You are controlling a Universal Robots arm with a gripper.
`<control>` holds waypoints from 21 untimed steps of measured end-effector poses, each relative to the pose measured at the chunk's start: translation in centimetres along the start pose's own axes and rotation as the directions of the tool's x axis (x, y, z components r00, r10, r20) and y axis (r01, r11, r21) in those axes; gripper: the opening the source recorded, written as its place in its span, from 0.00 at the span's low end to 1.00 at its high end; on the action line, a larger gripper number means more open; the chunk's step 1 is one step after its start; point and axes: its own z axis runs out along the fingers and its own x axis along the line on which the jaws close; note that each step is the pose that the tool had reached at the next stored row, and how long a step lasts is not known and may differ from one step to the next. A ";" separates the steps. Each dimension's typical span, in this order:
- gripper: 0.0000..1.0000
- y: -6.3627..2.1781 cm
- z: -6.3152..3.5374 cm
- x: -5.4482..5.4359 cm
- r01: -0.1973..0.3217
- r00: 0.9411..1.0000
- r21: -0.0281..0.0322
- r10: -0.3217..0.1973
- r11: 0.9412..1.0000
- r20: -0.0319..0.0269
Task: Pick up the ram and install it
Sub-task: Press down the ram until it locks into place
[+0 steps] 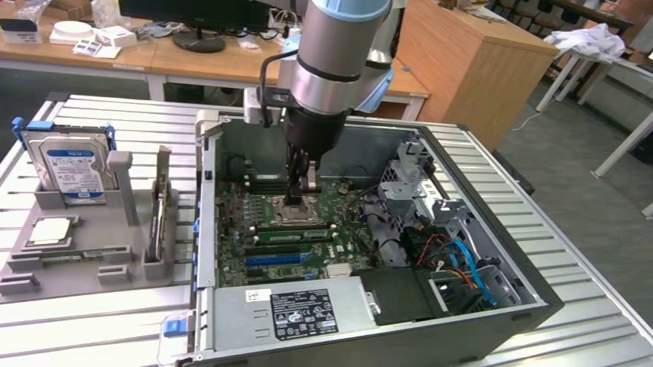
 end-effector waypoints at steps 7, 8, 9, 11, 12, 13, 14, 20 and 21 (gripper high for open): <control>0.11 0.04 -1.29 0.0 0.000 1.000 0.000 0.000 1.000 0.000; 0.11 0.04 -1.43 0.0 0.000 1.000 0.000 0.000 1.000 0.000; 0.11 0.04 -1.55 0.0 0.000 1.000 0.000 0.000 1.000 0.000; 0.11 0.05 -1.82 -0.1 0.000 1.000 0.000 0.000 1.000 0.000; 0.11 0.06 -1.96 -0.1 0.000 1.000 0.000 0.000 1.000 0.000; 0.11 0.06 -2.11 -0.1 0.000 1.000 0.000 0.000 1.000 0.000; 0.11 0.06 -2.26 -0.1 0.000 1.000 0.000 0.000 1.000 0.000; 0.11 0.08 -3.07 -0.1 0.000 1.000 0.000 0.000 1.000 0.000; 0.11 0.09 -3.17 -0.1 0.000 1.000 0.000 0.000 1.000 0.000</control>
